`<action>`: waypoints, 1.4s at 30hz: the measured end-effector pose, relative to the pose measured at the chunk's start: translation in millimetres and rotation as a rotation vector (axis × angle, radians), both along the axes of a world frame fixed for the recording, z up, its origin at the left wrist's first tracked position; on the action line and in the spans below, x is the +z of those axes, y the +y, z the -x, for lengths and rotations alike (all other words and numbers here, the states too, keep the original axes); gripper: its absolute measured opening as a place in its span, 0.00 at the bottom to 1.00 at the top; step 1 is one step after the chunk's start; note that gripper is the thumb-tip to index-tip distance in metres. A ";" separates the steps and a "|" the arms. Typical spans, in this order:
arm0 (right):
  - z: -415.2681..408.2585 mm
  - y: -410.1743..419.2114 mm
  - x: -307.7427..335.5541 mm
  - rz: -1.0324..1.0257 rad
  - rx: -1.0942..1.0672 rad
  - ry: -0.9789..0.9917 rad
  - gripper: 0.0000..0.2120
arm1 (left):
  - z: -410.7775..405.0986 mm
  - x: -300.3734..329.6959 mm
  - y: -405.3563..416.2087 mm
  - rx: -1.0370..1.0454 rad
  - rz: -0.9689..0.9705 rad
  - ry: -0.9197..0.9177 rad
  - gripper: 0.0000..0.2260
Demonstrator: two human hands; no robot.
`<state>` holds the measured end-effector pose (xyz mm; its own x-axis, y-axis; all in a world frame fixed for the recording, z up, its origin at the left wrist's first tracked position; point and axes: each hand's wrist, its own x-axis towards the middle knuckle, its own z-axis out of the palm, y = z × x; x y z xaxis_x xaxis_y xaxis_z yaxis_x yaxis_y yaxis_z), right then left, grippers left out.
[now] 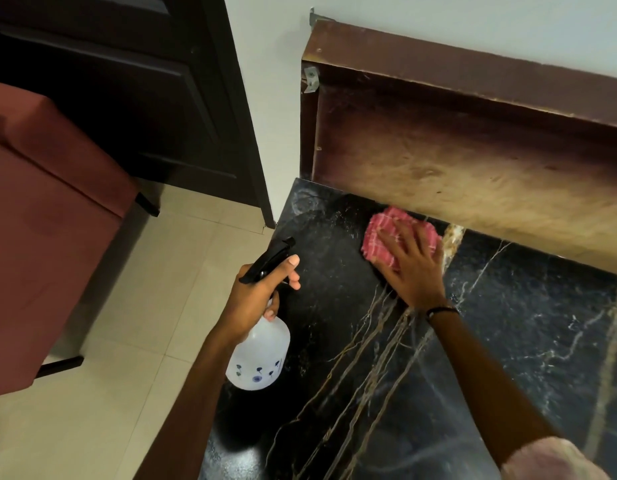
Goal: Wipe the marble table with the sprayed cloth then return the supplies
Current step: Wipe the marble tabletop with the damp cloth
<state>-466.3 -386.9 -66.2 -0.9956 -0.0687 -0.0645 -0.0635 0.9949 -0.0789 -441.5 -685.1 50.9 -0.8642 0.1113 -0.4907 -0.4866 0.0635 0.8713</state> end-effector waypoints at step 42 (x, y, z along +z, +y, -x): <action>-7.7 56.2 23.4 0.127 -0.454 -0.210 0.35 | -62.8 -9.0 32.5 -0.155 0.007 0.180 0.08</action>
<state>-458.6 -330.7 -42.8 -0.8935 0.3468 -0.2854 0.4024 0.9003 -0.1658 -378.7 -652.7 41.9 -0.9109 0.2462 -0.3311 -0.3070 0.1316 0.9426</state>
